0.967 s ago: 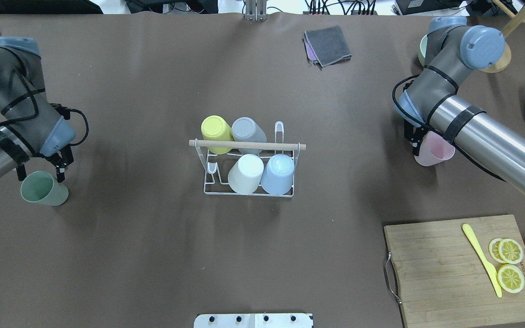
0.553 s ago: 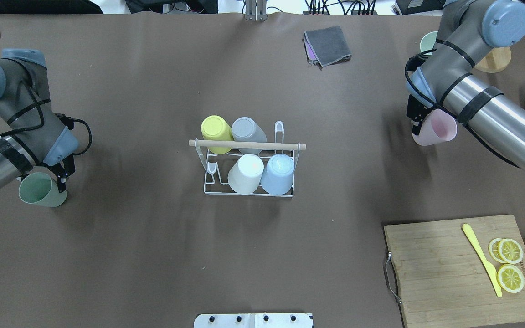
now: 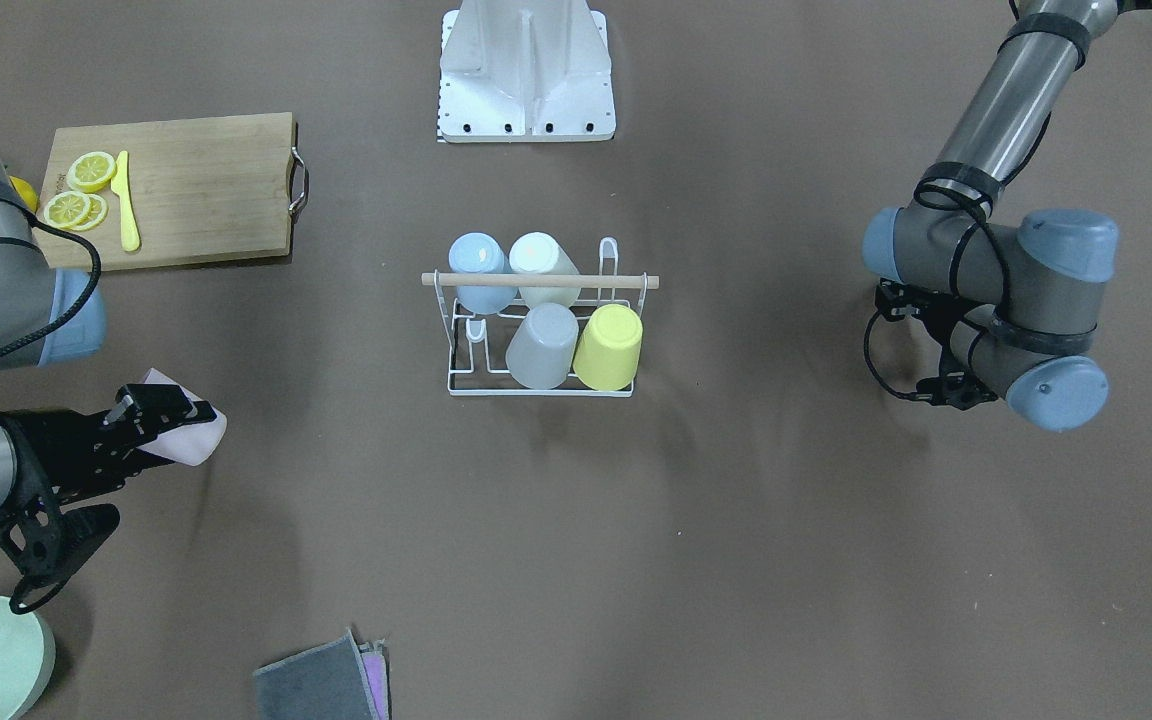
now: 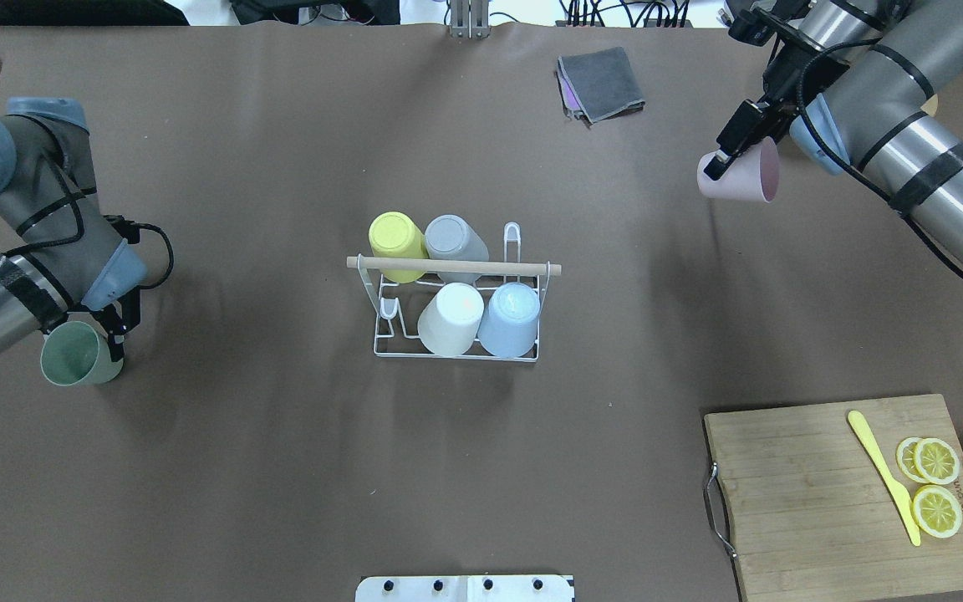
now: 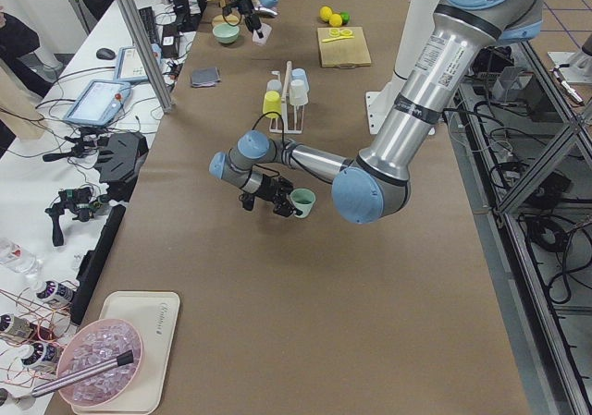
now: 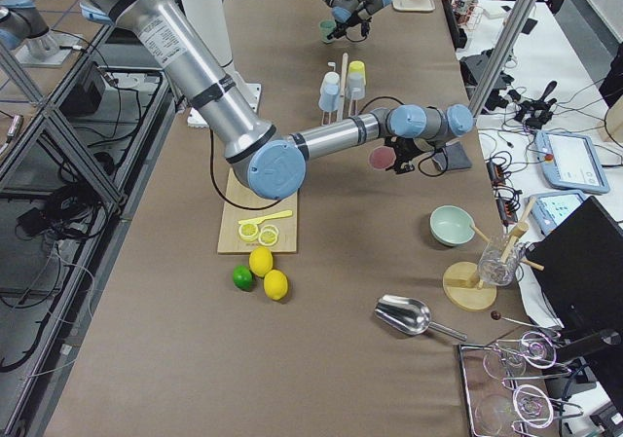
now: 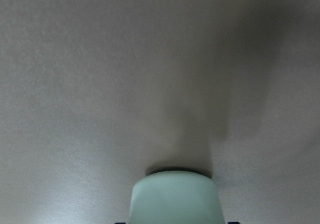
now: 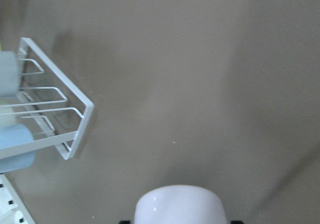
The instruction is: Place cup on cup holder
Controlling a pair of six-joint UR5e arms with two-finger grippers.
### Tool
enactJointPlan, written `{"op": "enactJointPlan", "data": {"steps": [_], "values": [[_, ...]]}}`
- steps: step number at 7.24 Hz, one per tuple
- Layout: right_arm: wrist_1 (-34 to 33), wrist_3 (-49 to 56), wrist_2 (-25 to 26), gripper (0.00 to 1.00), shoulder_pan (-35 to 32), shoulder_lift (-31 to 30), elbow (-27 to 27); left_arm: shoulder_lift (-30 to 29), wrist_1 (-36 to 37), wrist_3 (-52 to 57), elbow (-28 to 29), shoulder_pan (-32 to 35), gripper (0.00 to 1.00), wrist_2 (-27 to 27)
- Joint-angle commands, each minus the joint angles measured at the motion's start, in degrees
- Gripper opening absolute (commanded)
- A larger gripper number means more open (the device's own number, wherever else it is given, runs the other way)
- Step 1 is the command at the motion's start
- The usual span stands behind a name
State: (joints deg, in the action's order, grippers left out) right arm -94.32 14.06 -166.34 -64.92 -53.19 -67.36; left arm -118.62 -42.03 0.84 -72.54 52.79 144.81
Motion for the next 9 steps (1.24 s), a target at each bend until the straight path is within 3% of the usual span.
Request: {"op": "enactJointPlan", "data": {"steps": [1, 2, 4, 6, 9], "values": [[12.61, 2.01, -16.82, 0.40, -2.66, -1.73, -0.22, 0.23, -0.07, -1.81, 0.03, 1.34, 0.00, 0.12], [16.32, 7.68, -23.96, 0.40, -2.93, -2.78, -0.22, 0.32, -0.24, -1.72, 0.12, 3.35, 0.00, 0.38], [17.06, 29.17, -37.24, 0.39, -3.81, -5.85, 0.04, -1.60, -0.85, -1.19, -0.06, 11.77, 0.00, 3.98], [20.73, 43.09, -47.20, 0.40, -4.25, -8.49, 1.26, -4.59, -7.77, -5.03, -0.15, 19.60, 0.00, 4.17], [21.01, 65.23, -59.24, 0.41, -3.30, -8.33, 7.66, -4.78, -32.66, -23.70, -0.23, 26.47, 0.00, 3.47]]}}
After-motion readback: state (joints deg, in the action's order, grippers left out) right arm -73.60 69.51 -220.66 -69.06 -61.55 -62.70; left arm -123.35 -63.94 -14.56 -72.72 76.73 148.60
